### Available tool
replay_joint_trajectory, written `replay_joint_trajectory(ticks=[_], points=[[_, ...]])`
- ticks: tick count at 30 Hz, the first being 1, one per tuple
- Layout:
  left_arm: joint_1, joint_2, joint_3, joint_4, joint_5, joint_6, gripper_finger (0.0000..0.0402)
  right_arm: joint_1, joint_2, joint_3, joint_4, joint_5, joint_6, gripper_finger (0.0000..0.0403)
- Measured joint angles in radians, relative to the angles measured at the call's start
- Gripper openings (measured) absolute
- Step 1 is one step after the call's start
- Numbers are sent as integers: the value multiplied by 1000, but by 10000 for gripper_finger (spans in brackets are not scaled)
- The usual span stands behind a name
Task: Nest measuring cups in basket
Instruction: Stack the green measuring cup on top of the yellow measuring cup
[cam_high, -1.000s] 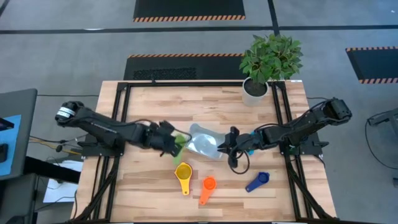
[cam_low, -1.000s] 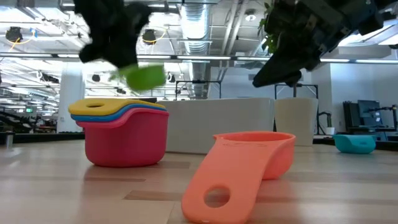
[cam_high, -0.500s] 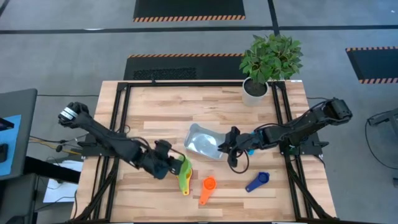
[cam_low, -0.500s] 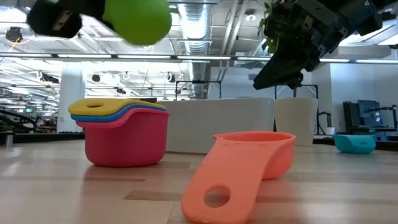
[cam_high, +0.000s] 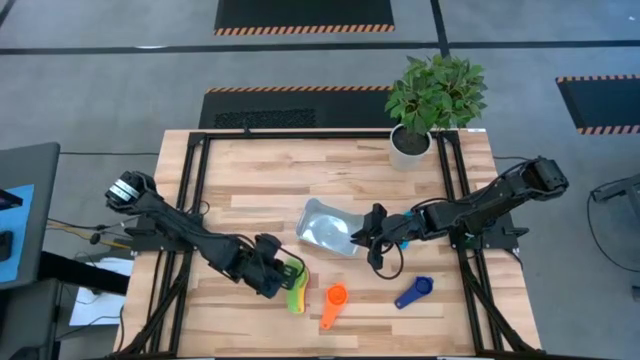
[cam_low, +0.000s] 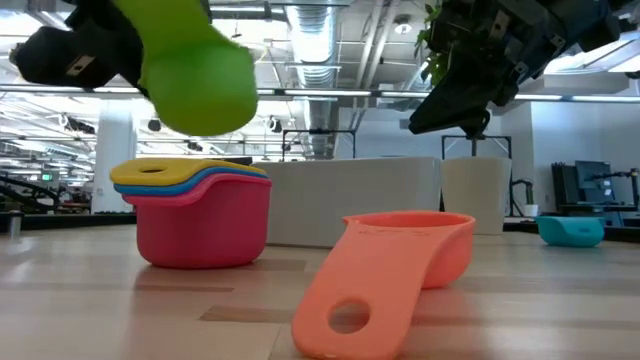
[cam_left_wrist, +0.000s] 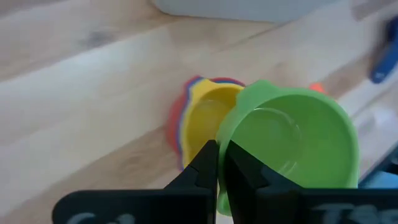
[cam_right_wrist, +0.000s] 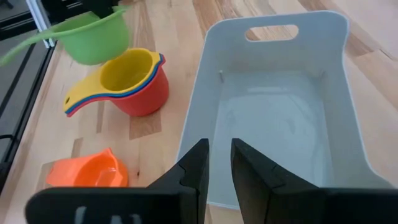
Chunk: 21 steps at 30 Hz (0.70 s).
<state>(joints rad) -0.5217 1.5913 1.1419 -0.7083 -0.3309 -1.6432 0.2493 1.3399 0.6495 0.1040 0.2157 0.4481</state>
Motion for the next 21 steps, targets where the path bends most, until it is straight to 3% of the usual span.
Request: replay_joint_trajectory(ticks=[6,15,21], points=[[10,15,-1,-17,24,-150,4,0,0,0,-2,1,0,93],[17,14,0,0,58,-105,7,9,0,0,-24,4,0,93],[18,14,0,0,56,-86,51,13,0,0,-23,4,-1,93]])
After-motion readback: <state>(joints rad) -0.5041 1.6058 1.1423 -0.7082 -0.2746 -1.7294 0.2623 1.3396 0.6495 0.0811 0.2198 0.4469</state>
